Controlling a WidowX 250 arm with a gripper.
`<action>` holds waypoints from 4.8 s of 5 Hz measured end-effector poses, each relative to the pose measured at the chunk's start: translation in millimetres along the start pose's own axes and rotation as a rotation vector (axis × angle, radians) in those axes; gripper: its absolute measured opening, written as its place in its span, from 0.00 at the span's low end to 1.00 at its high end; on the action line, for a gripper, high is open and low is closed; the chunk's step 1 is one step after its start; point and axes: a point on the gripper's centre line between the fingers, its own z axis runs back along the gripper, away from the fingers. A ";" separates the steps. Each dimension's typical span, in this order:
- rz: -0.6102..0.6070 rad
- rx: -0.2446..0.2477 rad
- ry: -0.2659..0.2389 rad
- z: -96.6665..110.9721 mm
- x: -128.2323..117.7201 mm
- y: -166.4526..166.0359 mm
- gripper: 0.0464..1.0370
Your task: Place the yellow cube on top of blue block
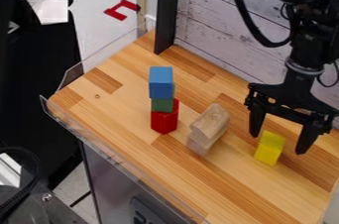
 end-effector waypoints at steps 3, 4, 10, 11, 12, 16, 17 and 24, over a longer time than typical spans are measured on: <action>0.034 -0.025 0.089 -32.4 3.5 1.0 0.96; 0.076 -0.057 0.113 -41.8 5.9 3.2 0.93; 0.131 -0.079 -0.207 72.8 -2.5 9.0 0.55; 0.204 -0.091 -0.215 76.4 -3.4 25.4 0.55; 0.284 -0.093 -0.237 83.5 -5.9 47.9 0.55; 0.475 -0.075 -0.248 98.5 -13.7 104.4 0.55; 0.504 -0.070 -0.243 94.1 -14.3 115.4 0.55; 0.572 -0.055 -0.148 69.3 -28.3 151.7 0.55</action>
